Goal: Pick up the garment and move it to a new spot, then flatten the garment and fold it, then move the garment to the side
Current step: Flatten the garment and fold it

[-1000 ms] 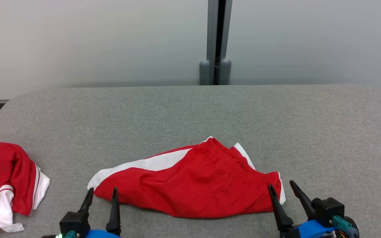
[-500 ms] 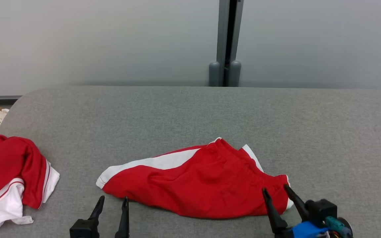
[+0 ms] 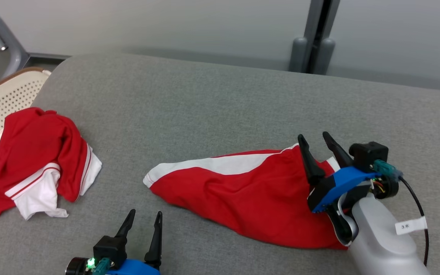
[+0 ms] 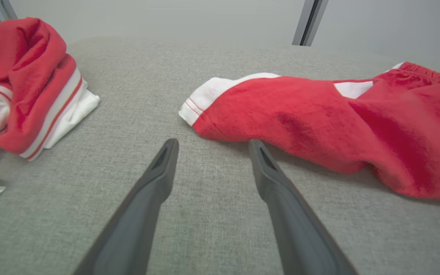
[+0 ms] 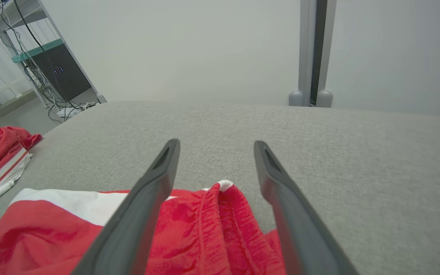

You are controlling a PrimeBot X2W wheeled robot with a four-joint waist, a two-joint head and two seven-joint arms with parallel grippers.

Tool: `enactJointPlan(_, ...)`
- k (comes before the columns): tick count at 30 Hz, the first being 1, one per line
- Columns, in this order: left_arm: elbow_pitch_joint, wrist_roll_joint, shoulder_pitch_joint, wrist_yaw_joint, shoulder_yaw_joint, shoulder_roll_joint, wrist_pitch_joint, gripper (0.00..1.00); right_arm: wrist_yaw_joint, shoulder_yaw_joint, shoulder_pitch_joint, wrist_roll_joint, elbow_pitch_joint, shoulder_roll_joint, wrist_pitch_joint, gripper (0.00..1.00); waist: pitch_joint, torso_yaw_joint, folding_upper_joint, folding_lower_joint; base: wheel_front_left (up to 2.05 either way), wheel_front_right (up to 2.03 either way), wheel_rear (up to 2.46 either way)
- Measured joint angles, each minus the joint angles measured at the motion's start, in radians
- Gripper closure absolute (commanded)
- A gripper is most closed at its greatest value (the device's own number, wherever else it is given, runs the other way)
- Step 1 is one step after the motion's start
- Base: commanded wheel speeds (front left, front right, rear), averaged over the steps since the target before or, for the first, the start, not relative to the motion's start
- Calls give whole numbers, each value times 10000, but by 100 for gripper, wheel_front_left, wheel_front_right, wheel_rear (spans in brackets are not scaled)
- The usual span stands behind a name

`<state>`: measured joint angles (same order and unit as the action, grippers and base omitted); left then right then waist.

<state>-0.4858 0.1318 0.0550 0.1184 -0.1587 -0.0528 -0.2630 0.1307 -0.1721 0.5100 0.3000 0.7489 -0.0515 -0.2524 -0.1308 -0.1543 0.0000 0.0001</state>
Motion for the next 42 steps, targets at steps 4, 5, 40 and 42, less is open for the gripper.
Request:
enactJointPlan(4,-65,104,185,52,-82,4,2,0,0,-384,937,240,1072,31,282,0,-426,-431,0,0,0,0,0)
enactJointPlan(5,-65,138,225,54,-107,2,2,0,0,-460,1068,242,1371,31,376,0,-526,-517,0,0,0,0,0)
enactJointPlan(40,-295,431,-6,56,-276,12,2,0,0,-117,963,-612,-2196,25,-105,100,-268,-700,0,-2,0,0,0)
enactJointPlan(42,-293,433,-120,54,-245,12,2,0,0,-94,83,-527,-2569,-4,-102,100,-98,-541,0,-2,0,0,0)
